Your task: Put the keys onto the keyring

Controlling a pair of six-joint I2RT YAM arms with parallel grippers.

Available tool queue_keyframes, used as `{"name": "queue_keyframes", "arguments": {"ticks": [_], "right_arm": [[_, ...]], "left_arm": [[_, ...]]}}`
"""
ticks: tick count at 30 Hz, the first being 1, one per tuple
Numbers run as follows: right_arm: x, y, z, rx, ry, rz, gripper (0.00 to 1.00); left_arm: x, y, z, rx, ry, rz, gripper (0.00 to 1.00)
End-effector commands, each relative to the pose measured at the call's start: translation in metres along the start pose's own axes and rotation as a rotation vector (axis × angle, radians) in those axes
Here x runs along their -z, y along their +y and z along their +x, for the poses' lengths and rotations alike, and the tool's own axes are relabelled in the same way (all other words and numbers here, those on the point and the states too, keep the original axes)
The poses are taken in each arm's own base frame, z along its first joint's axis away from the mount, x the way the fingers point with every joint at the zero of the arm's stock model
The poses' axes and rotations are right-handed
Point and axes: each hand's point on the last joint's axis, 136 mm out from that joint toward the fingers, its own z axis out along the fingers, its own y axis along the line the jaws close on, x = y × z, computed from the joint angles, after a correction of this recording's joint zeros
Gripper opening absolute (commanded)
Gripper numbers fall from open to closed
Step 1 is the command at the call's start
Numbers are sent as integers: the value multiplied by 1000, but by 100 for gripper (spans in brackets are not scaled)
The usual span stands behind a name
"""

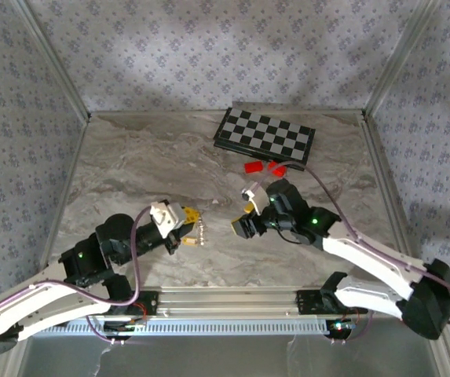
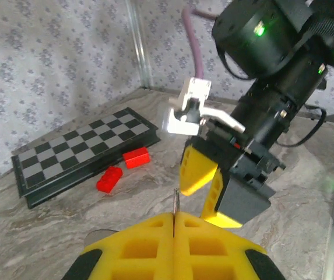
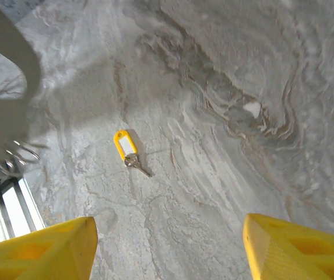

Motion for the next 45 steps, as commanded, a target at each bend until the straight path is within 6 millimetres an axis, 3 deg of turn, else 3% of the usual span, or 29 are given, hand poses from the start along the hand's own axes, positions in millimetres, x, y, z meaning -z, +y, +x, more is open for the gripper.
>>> {"name": "queue_keyframes", "arguments": {"ticks": [1,7,12,24,45], "right_arm": [[-18,2,-7,-95,-4,-37,66],[-55,0,10,-219,86,-4,63],[-79,15,16,-253,131,-9,62],[-128,45,32,-312,205,0,48],[-167,57,47,-413,258,4,37]], "left_arm": [[9,13,-3,31,-30,-73,0],[16,23,4,43,-37,-127,0],[21,27,9,48,-39,-147,0],[40,36,14,69,-80,-191,0],[55,34,6,79,-168,-165,0]]}}
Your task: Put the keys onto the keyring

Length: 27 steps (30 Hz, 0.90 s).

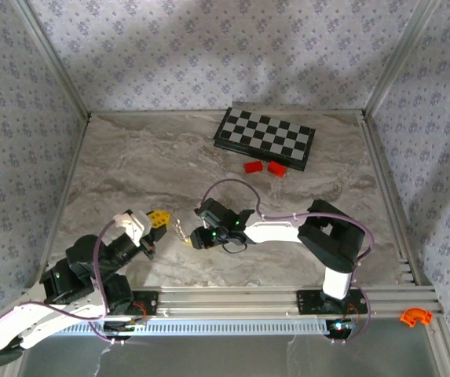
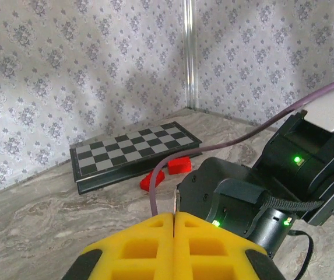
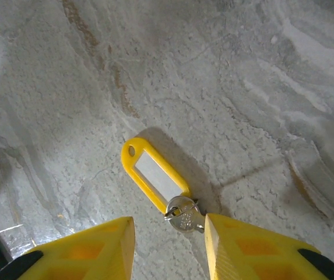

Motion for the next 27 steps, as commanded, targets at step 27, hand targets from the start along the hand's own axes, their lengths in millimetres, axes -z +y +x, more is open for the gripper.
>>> {"name": "queue_keyframes", "arguments": {"ticks": [27], "right_arm": [[-14,-2,-8,-34,-8,44,30]], "left_arm": [[5,-2,-11,22,-64,18,0]]}}
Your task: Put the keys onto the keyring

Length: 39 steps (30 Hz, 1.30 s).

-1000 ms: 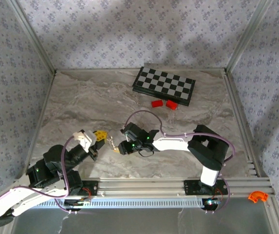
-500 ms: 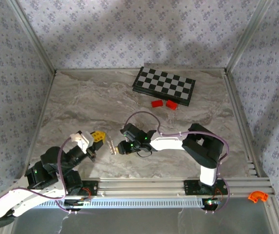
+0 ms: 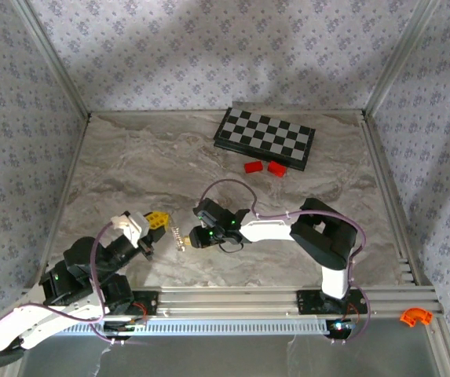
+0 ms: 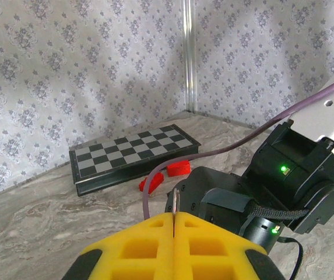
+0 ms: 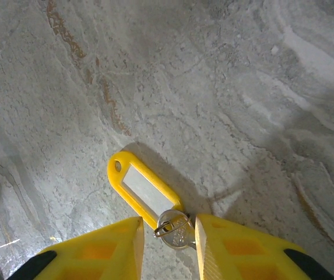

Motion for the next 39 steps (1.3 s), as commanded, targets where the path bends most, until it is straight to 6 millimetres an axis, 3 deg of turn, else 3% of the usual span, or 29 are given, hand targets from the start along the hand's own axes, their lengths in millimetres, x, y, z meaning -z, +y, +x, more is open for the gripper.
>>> {"name": "queue_keyframes", "arguments": {"ticks": [1,25,39], "right_arm": [[-3,-2,-2,-7,-1,34,29],[1,-7,-10,10,-16,62,20],[4,-10,-11,17,-28,72,10]], "left_arm": [[2,-2,-12,19,-52,14,0],[3,-2,-11,21,-54,14,0],[3,-2,-11,24,-56,17,0]]}}
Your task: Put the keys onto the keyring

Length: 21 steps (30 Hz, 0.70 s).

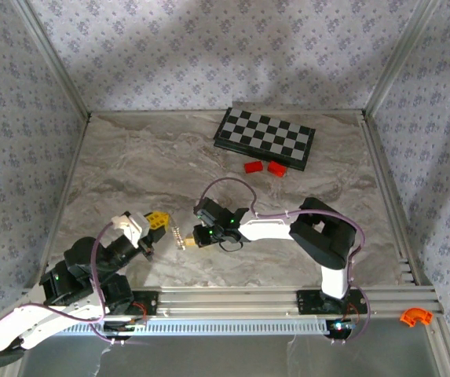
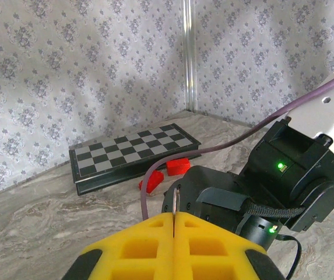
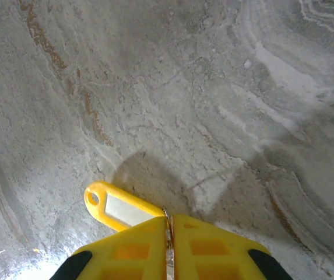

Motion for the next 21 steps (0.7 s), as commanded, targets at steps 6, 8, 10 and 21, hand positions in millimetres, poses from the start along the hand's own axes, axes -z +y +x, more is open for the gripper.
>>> {"name": "queue_keyframes", "arguments": {"ticks": [6,8,10,21], "right_arm": [[18,-13,-5,41,-22,74,4],[28,-22,-2,70,-24,116,3],[42,-34,2,100,-15,170,2],[109,-88,43,192,123,346,0]], "left_arm": [[4,-2,-13,23,-59,19,0],[3,-2,-12,23,-56,17,0],[3,-2,-10,22,-51,14,0],[-11,-4,2,-10,13,2,0]]}}
